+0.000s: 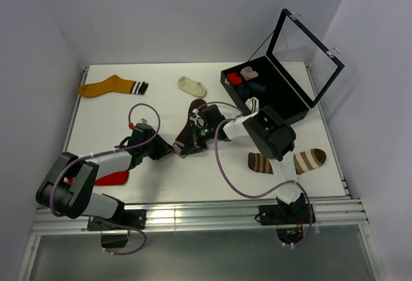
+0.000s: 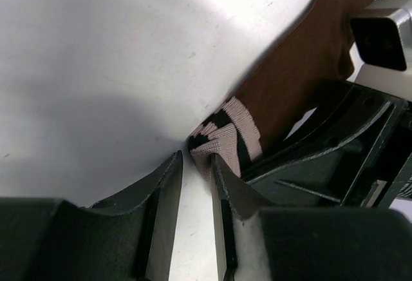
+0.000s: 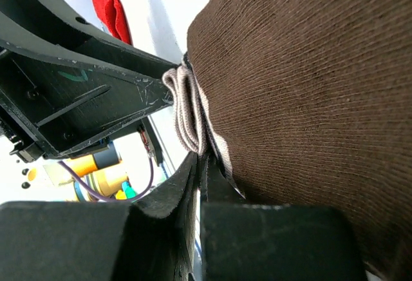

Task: Roll the socks
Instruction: Roll the sock at the center of the board.

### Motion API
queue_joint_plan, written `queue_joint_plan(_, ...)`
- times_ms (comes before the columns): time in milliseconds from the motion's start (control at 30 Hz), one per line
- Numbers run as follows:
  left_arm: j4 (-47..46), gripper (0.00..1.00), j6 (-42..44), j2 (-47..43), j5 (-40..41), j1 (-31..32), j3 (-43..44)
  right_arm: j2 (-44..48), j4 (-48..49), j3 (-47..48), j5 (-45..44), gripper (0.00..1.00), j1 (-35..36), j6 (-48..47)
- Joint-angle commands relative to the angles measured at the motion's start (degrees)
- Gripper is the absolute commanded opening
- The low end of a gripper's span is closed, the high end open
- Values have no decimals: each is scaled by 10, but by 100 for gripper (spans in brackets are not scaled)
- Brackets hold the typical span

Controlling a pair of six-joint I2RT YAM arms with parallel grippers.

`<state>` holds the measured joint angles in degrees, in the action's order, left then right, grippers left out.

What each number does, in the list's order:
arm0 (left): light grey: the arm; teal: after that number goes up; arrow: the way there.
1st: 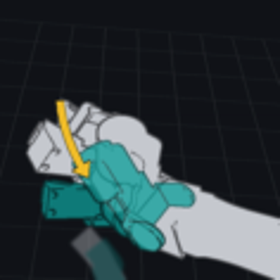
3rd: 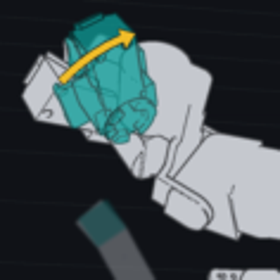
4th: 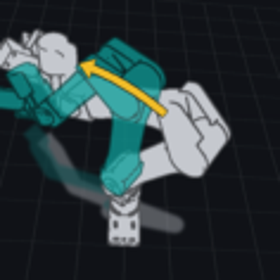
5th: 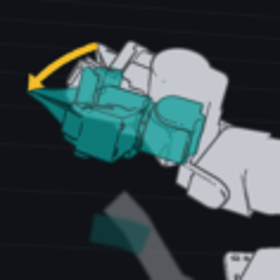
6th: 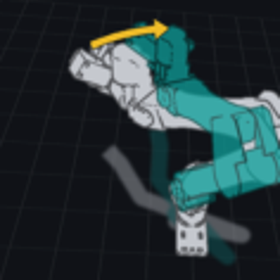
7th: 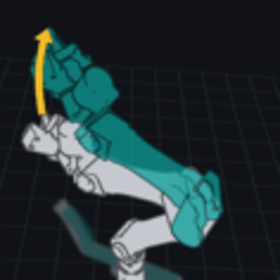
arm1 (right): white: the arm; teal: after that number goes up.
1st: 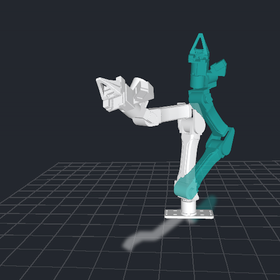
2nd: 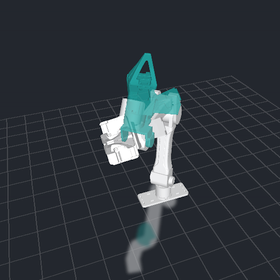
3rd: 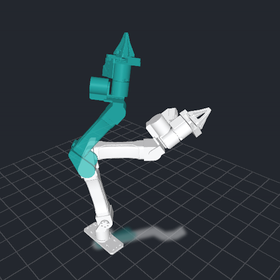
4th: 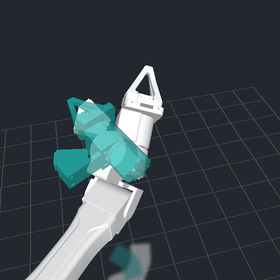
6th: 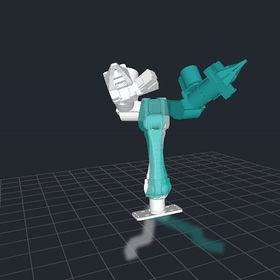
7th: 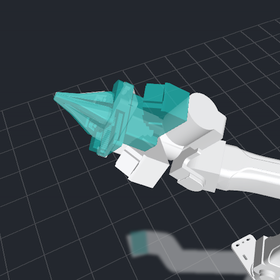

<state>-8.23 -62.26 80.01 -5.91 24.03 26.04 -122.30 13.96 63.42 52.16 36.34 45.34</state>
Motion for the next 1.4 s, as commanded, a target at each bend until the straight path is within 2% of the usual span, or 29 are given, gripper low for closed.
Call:
queue_joint_plan(0, 19, 32, 1, 28, 17, 0, 2, -9, 2, 7, 7, 1, -3, -8)
queue_joint_plan(333, 42, 36, -8, 76, 26, 0, 14, -7, -38, 26, -15, 11, -2, -37)
queue_joint_plan(400, 47, 34, -8, 81, 27, 0, 16, -7, -49, 31, -19, 11, -2, -44)
queue_joint_plan(500, 55, 24, -8, 88, 31, 0, 20, -1, -53, 33, -25, 16, -2, -47)
queue_joint_plan(533, 59, 16, -6, 88, 32, 0, 23, 1, -56, 33, -27, 17, -1, -50)
queue_joint_plan(600, 66, 9, -3, 92, 34, 0, 26, 7, -68, 36, -34, 21, 0, -61)
queue_joint_plan(633, 69, 1, -1, 92, 35, 0, 31, 9, -81, 39, -36, 23, 0, -68)
queue_joint_plan(767, 99, 1, 3, 94, 35, 0, 47, 38, -110, 39, -65, 38, 5, -105)
queue_joint_plan(800, 107, 1, 5, 92, 36, 0, 54, 61, -115, 36, -87, 44, 7, -128)
queue_joint_plan(867, 121, 1, 8, 90, 42, 0, 61, 89, -124, 21, -115, 49, 12, -154)
queue_joint_plan(900, 135, 0, 9, 88, 41, 0, 68, 118, -128, 15, -156, 52, 15, -184)
queue_joint_plan(1000, 163, 0, 15, 91, 39, 0, 89, 172, -122, -15, -246, 56, 32, -237)
queue_joint_plan(1233, 213, 0, 28, 110, 31, 0, 132, 233, -97, -53, -422, 56, 115, -348)
queue_joint_plan(1367, 235, 0, 32, 117, 29, 0, 149, 226, -81, -55, -470, 56, 160, -377)
